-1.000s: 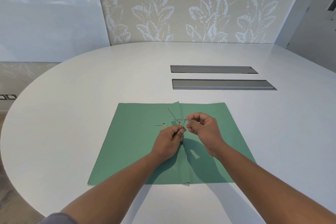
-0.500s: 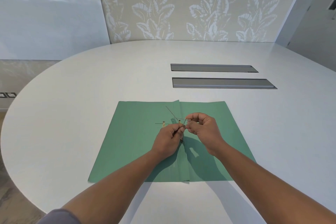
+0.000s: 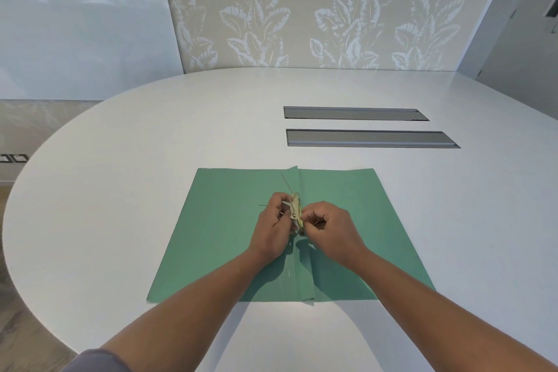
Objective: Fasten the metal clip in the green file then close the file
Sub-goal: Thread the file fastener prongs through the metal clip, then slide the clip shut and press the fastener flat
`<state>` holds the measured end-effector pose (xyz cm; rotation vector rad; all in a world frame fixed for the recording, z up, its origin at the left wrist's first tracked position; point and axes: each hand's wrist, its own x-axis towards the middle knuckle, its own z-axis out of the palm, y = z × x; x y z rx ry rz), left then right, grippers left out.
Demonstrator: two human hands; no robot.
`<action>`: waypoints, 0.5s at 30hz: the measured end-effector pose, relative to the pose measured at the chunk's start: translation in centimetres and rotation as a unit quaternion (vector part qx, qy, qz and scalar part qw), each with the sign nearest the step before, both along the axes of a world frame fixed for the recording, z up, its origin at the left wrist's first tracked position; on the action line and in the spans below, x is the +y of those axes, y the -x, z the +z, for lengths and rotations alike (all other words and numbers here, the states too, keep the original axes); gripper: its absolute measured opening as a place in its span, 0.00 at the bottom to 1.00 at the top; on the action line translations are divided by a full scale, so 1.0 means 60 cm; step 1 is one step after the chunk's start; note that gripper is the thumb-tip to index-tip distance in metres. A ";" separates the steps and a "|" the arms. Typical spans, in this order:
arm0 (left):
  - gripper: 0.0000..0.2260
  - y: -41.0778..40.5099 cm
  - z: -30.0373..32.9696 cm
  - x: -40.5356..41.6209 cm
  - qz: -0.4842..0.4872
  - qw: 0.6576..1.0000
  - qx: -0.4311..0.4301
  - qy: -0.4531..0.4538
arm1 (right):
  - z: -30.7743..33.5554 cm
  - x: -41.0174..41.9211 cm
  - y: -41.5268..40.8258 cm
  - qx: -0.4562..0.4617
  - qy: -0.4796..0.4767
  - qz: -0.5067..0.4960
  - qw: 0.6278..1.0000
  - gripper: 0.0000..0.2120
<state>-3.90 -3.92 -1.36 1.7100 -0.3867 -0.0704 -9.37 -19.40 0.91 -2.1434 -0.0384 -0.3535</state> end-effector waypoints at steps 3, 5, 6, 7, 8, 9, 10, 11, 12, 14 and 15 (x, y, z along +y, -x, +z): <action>0.16 0.002 0.002 -0.002 0.009 0.999 0.032 0.009 | -0.014 0.000 0.003 0.004 0.029 0.007 1.000 0.08; 0.17 0.003 0.004 -0.003 0.022 0.999 0.036 0.006 | -0.020 0.000 0.004 0.021 0.016 -0.008 1.000 0.07; 0.16 0.002 0.006 -0.003 0.031 0.999 0.034 -0.001 | -0.022 0.000 0.004 0.033 0.004 -0.016 0.999 0.07; 0.15 0.001 0.007 -0.003 0.038 0.999 0.032 -0.010 | -0.025 0.000 0.004 0.046 -0.009 -0.020 0.999 0.06; 0.15 0.001 0.008 -0.003 0.043 0.998 0.029 -0.019 | -0.028 0.000 0.004 0.059 -0.024 -0.023 0.998 0.06; 0.15 0.000 0.008 -0.003 0.046 0.998 0.023 -0.032 | -0.030 -0.001 0.004 0.071 -0.039 -0.025 0.996 0.05; 0.14 0.001 0.008 -0.003 0.048 0.998 0.014 -0.050 | -0.032 -0.002 0.004 0.080 -0.052 -0.027 0.995 0.05; 0.14 0.002 0.008 -0.003 0.049 0.996 0.000 -0.070 | -0.032 -0.003 0.005 0.086 -0.062 -0.027 0.994 0.04; 0.14 0.003 0.008 -0.003 0.050 0.994 -0.017 -0.091 | -0.032 -0.004 0.005 0.091 -0.069 -0.024 0.993 0.03; 0.14 0.003 0.009 -0.003 0.052 0.990 -0.049 -0.123 | -0.028 -0.004 0.005 0.101 -0.082 -0.017 0.991 0.02; 0.13 0.003 0.009 -0.002 0.051 0.988 -0.061 -0.135 | -0.027 -0.004 0.004 0.108 -0.089 -0.017 0.990 0.03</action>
